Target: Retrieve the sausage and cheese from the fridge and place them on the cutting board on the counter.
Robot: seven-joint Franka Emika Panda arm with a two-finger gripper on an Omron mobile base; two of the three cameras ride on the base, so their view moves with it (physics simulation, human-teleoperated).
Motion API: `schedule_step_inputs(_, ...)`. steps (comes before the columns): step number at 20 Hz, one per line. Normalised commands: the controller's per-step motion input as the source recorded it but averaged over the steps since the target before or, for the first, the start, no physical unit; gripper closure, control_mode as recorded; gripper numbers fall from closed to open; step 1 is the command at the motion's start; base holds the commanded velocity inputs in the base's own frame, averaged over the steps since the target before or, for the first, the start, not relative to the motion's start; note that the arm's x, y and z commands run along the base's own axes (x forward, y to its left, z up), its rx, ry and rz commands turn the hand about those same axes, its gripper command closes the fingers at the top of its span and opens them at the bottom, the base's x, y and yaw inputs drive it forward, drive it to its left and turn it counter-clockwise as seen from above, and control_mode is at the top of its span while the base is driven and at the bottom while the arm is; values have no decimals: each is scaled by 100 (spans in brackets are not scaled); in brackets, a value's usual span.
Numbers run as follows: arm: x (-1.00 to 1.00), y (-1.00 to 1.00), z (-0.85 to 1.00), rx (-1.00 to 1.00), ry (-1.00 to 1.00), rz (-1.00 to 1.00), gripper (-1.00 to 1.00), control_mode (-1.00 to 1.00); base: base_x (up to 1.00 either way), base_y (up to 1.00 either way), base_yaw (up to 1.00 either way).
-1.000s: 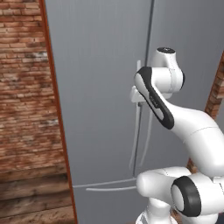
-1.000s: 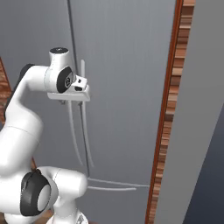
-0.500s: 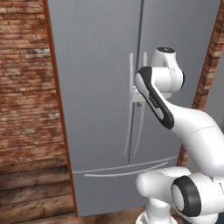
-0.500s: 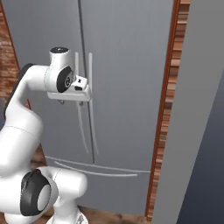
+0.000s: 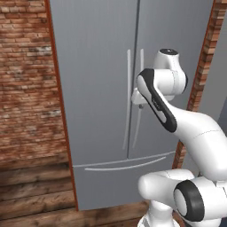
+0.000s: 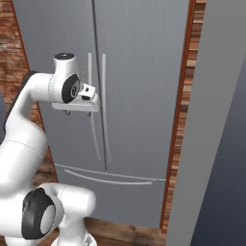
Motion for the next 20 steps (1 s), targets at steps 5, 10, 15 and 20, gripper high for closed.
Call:
schedule_step_inputs(5,-1,0,0,0,-5,0,-100,-100,0,-1,0)
schedule_step_inputs(10,-3,-3,-10,0,-53,-12,-100,-100,0,0,0)
schedule_step_inputs(15,5,-23,-4,7,-46,-18,-100,-100,0,0,0)
schedule_step_inputs(20,40,-41,0,13,-21,-14,-100,-100,0,0,0)
